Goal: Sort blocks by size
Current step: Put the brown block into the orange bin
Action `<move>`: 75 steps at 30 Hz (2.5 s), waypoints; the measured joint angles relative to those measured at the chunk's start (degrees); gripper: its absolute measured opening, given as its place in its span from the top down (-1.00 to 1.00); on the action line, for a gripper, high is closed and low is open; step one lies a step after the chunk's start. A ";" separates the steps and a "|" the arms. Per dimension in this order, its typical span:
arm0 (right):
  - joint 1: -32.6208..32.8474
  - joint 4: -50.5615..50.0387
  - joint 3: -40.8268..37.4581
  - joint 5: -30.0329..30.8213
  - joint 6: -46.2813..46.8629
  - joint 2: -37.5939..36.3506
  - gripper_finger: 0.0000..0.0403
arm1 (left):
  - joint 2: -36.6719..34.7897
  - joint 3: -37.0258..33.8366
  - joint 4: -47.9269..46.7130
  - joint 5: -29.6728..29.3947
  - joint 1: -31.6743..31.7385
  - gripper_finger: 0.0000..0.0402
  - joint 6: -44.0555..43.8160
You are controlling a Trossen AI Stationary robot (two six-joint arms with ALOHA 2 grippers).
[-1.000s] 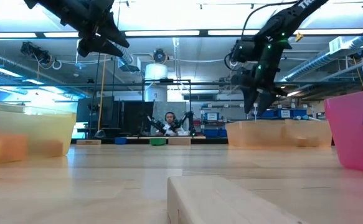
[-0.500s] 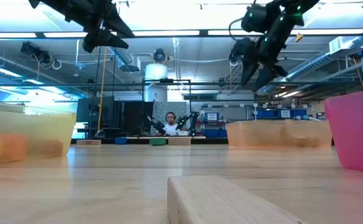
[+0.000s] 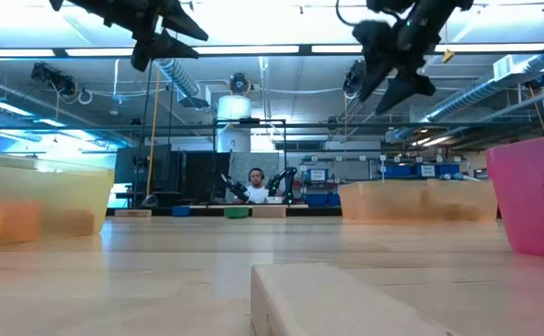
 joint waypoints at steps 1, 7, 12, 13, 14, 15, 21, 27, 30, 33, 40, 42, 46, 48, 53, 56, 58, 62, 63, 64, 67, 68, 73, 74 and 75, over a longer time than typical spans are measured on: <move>1.35 0.35 0.00 -0.66 1.26 -0.18 -0.20 | 0.00 0.00 0.39 0.00 0.00 -0.06 0.00; 8.80 5.06 0.00 -2.78 6.29 0.85 -0.22 | -0.02 0.00 0.60 0.00 0.00 -0.06 0.00; 18.02 7.04 2.50 7.32 14.00 5.08 -0.20 | -0.02 0.00 0.59 0.00 0.00 -0.06 0.00; 19.95 6.85 3.85 9.56 15.09 6.79 -0.20 | -0.02 0.00 0.56 0.00 0.00 -0.06 0.00; 21.68 6.50 5.61 11.52 16.19 8.63 -0.20 | -0.02 0.00 0.52 0.00 0.00 -0.06 0.00; 23.35 5.78 7.65 12.98 17.70 10.74 -0.20 | -0.01 0.00 0.54 0.00 0.00 -0.06 0.00; 31.93 -9.87 27.68 14.35 29.82 27.42 -0.20 | -0.04 0.00 -2.64 0.02 0.00 -0.06 5.88; 40.59 -30.92 51.04 9.10 49.84 45.52 -0.19 | -0.07 0.00 -10.55 0.04 0.00 -0.06 12.18; 44.72 -35.56 60.08 5.70 60.99 53.25 -0.19 | -0.09 0.00 -13.43 0.03 0.00 -0.06 16.34; 48.24 -36.12 67.23 0.98 69.40 59.88 -0.19 | -0.12 0.00 -15.38 0.04 0.00 -0.06 18.17; 53.79 -30.19 70.40 -9.26 85.46 67.34 -0.19 | -0.50 0.00 -13.94 0.04 0.00 -0.06 18.29; 54.73 -29.20 70.56 -9.75 87.77 68.42 -0.19 | -0.48 0.00 -13.48 0.03 0.00 -0.06 18.27; 55.35 -27.50 70.71 -8.09 87.90 69.75 -0.19 | -0.48 0.00 -13.12 0.03 0.00 -0.06 18.27; 55.35 -27.02 70.71 -7.58 87.25 70.83 -0.20 | -0.48 0.00 -13.13 0.02 0.00 -0.06 18.27; 55.14 -22.76 70.64 -6.76 85.29 73.48 -0.22 | -0.46 0.00 -12.71 0.03 -0.02 -0.06 18.26; 54.93 -21.55 70.69 -6.63 85.24 74.56 -0.22 | -0.46 0.00 -12.61 0.02 0.00 -0.06 18.11; 54.77 -21.27 70.49 -6.48 85.13 74.57 -0.22 | -0.46 0.00 -12.70 0.02 0.00 -0.06 17.99; 54.54 -20.39 69.93 -4.71 85.10 75.36 -0.21 | -0.46 0.00 -12.86 0.04 -0.02 -0.06 17.88; 54.52 -20.13 69.97 -3.99 84.88 75.59 -0.21 | -0.45 0.00 -12.79 0.02 0.00 -0.06 17.87; 54.43 -20.02 70.03 -4.03 84.26 75.76 -0.20 | -0.45 0.00 -12.78 0.03 0.00 -0.06 17.81; 54.40 -19.97 70.05 -4.03 82.53 76.00 -0.20 | -0.44 0.00 -12.78 0.04 0.00 -0.06 16.19; 54.32 -19.99 70.05 -4.00 82.18 76.02 -0.19 | -0.44 0.00 -12.80 0.03 0.00 -0.06 15.41; 54.28 -20.67 69.99 -4.12 82.05 76.11 0.08 | -0.44 0.00 -12.77 0.02 0.00 -0.06 15.08; 54.30 -20.85 69.94 -4.12 82.05 76.11 0.17 | -0.44 0.00 -12.79 0.02 0.00 -0.06 15.08; 54.32 -21.09 69.90 -4.18 82.04 76.13 0.28 | -0.44 0.00 -12.79 0.03 0.00 -0.06 15.10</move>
